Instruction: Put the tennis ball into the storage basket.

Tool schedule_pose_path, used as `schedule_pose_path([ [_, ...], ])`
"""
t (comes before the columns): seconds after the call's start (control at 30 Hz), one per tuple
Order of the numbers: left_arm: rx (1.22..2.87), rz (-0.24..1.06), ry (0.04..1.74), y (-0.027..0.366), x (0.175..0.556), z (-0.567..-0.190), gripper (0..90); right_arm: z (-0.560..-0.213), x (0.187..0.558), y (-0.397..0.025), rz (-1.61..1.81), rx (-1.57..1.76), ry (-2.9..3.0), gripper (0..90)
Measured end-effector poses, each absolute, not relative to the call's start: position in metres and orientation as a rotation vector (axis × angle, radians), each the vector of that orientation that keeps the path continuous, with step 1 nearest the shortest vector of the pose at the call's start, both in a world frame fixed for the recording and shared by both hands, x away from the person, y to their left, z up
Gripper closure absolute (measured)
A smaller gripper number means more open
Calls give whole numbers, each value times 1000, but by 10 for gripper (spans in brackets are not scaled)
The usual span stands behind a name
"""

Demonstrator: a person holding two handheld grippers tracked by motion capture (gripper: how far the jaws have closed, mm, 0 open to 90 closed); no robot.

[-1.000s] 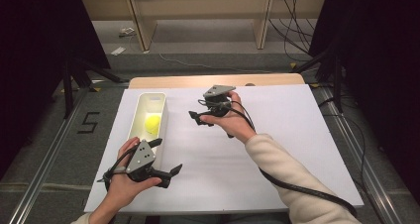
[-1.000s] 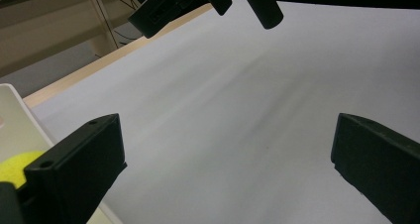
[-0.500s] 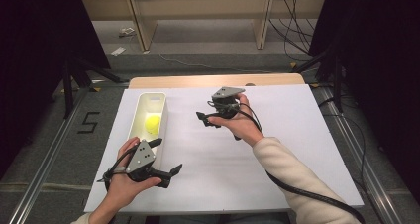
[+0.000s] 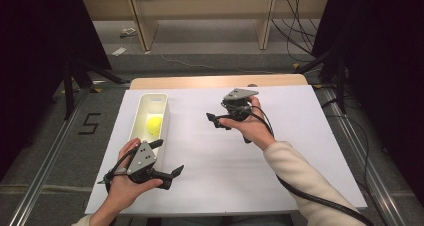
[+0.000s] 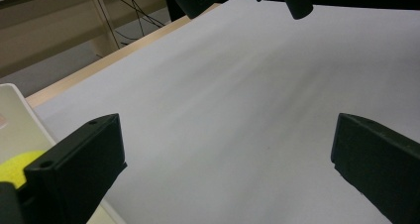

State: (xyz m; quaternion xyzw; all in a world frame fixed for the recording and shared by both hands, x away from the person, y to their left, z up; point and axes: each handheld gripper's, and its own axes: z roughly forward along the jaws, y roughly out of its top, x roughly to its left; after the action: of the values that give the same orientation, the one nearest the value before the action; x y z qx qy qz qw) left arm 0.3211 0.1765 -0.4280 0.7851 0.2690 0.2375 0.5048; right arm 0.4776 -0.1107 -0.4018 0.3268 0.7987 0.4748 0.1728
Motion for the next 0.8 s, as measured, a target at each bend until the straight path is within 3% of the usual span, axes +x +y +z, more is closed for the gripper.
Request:
schedule_pose_path([
  [0.8,1893,581,653,176,321,-428,0,-404,445,-190,1355,1029,2169,201],
])
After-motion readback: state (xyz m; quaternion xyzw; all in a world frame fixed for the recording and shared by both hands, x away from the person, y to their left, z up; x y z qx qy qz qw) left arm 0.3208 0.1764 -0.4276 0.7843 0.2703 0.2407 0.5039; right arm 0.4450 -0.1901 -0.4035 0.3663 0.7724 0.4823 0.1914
